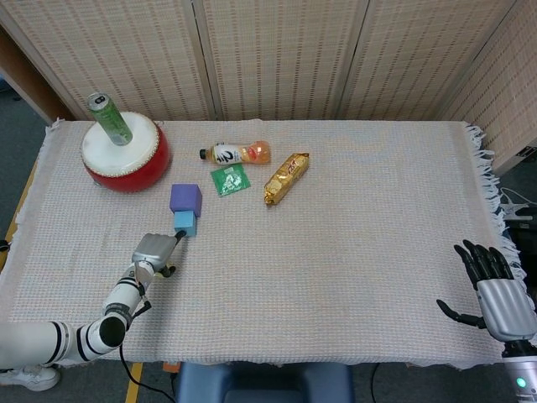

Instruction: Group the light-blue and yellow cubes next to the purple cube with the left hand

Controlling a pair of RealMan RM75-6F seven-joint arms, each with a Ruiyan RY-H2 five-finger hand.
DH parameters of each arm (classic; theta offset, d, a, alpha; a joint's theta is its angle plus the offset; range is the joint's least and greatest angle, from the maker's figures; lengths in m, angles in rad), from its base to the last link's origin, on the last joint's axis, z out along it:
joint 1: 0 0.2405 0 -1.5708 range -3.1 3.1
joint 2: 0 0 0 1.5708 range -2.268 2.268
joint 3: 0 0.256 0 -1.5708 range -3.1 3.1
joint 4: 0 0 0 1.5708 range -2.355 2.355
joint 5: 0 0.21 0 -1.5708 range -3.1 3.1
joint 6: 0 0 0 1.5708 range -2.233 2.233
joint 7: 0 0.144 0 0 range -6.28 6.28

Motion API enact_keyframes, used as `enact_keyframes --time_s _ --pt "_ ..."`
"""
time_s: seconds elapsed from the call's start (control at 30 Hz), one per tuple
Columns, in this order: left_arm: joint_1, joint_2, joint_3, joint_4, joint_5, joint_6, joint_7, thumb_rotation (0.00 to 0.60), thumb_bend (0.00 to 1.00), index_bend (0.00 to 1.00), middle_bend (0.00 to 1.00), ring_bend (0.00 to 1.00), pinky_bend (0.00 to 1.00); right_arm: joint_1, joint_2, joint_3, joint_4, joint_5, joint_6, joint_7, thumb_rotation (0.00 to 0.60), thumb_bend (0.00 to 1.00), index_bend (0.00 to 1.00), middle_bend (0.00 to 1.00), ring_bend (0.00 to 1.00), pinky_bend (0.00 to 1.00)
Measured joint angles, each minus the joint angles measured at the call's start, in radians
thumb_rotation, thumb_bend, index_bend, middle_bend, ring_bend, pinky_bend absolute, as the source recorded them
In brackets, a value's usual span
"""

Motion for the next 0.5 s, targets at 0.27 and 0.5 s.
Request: enact_keyframes --time_s 0.27,0.5 --pt "-0.012 0.005 0.005 0.017 -0.025 -0.02 -0.021 0.6 0.39 0.0 1.0 1.0 1.0 -0.004 0.002 0.0 -0.001 -0.006 0.01 0.004 0.346 0.0 0.0 0.0 0.0 0.0" --pt "-0.025 -0.001 0.021 0.028 -0.042 -0.033 -0.031 0.6 0.38 0.0 1.0 1.0 1.0 -0.003 0.002 0.0 -0.001 -0.005 0.008 0.003 0.347 0.0 0.0 0.0 0.0 0.0"
